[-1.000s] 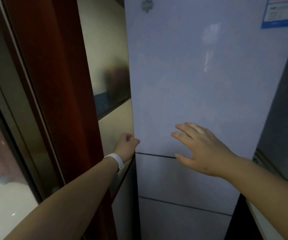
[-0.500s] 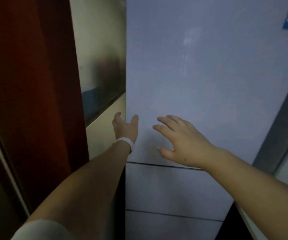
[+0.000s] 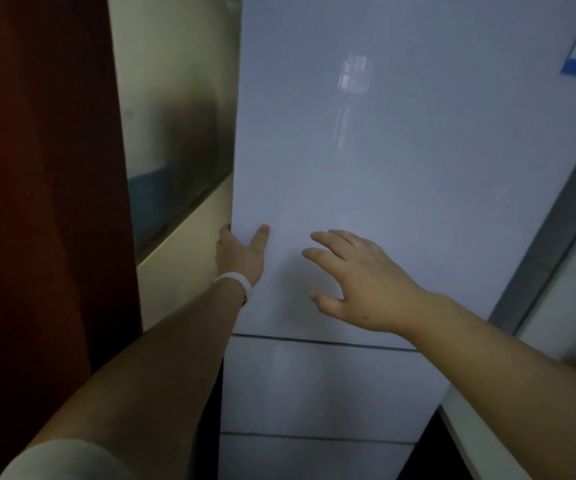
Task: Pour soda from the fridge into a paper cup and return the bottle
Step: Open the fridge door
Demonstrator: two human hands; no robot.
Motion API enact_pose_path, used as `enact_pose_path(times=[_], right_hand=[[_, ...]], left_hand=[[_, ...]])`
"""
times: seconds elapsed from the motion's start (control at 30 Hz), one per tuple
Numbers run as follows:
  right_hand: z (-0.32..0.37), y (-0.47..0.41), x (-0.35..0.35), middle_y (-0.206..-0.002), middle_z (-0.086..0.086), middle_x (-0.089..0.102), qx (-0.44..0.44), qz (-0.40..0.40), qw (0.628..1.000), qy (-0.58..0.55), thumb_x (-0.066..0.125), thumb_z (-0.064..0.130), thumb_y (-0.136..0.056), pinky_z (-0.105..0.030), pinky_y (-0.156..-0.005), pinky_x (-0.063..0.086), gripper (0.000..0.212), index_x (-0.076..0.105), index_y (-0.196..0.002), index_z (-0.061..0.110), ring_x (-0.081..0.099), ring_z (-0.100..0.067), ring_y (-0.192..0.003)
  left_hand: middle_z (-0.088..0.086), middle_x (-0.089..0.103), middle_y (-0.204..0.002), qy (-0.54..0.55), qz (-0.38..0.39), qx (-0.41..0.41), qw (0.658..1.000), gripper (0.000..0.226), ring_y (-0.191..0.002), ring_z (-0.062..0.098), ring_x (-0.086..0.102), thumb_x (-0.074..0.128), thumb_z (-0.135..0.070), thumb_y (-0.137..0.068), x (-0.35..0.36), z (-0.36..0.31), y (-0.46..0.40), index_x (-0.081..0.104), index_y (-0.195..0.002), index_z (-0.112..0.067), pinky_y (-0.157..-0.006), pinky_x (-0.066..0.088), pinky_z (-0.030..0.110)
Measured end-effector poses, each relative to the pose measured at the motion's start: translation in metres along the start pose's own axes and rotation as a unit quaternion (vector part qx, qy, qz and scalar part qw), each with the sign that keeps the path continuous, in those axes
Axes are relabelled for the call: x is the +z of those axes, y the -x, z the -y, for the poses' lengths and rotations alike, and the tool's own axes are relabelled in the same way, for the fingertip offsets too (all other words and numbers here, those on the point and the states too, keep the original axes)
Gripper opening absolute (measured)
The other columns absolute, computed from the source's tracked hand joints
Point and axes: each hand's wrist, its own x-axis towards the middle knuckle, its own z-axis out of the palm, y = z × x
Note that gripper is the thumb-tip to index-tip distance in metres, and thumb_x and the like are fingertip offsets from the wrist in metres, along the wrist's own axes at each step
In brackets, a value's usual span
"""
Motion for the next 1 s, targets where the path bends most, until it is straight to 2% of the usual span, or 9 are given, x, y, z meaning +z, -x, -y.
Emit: enact_pose_path(times=[0.23, 0.37, 0.57, 0.8, 1.0], right_hand=[[0.019, -0.023, 0.010, -0.154, -0.003, 0.027, 0.008, 0.005, 0.999, -0.041, 0.051, 0.054, -0.087, -0.040, -0.114, 0.025, 0.065, 0.036, -0.143, 0.026, 0.023, -0.022, -0.141], [0.024, -0.027, 0.011, -0.156, -0.002, 0.024, 0.003, 0.006, 0.999, -0.038, 0.051, 0.054, -0.088, -0.038, -0.113, 0.020, 0.065, 0.033, -0.144, 0.027, 0.020, -0.021, -0.142], [0.020, -0.020, 0.006, -0.155, -0.003, 0.027, 0.004, 0.002, 1.000, -0.026, 0.052, 0.053, -0.088, -0.039, -0.113, 0.022, 0.065, 0.035, -0.143, 0.025, 0.021, -0.023, -0.141], [0.025, 0.004, -0.011, -0.155, -0.004, 0.027, -0.006, -0.013, 1.000, -0.020, 0.052, 0.053, -0.088, -0.037, -0.112, 0.020, 0.064, 0.037, -0.143, 0.024, 0.023, -0.024, -0.141], [0.030, 0.038, -0.030, -0.156, -0.003, 0.024, -0.013, -0.013, 1.000, -0.025, 0.051, 0.053, -0.089, -0.039, -0.113, 0.018, 0.064, 0.036, -0.143, 0.024, 0.020, -0.024, -0.142]], left_hand=[[0.009, 0.046, -0.137, -0.040, 0.001, -0.006, 0.999, 0.089, -0.119, 0.034, 0.053, 0.061, -0.070, -0.078, -0.002, 0.003, 0.000, 0.034, -0.146, -0.020, -0.100, 0.046, 0.053], [0.009, 0.046, -0.138, -0.053, 0.007, -0.006, 0.999, 0.090, -0.120, 0.035, 0.053, 0.059, -0.073, -0.076, -0.004, 0.004, 0.001, 0.034, -0.146, -0.022, -0.101, 0.045, 0.055], [0.010, 0.045, -0.137, -0.071, -0.006, 0.014, 0.997, 0.086, -0.121, 0.032, 0.050, 0.059, -0.066, -0.084, -0.008, 0.005, 0.018, 0.029, -0.147, -0.017, -0.099, 0.044, 0.045], [0.011, 0.046, -0.134, -0.095, -0.010, 0.011, 0.995, 0.087, -0.118, 0.033, 0.051, 0.056, -0.071, -0.082, -0.017, -0.005, 0.043, 0.031, -0.146, -0.018, -0.099, 0.046, 0.053], [0.012, 0.048, -0.130, -0.102, -0.028, 0.029, 0.994, 0.080, -0.116, 0.033, 0.052, 0.057, -0.067, -0.085, -0.028, -0.009, 0.079, 0.033, -0.144, -0.018, -0.099, 0.046, 0.047]])
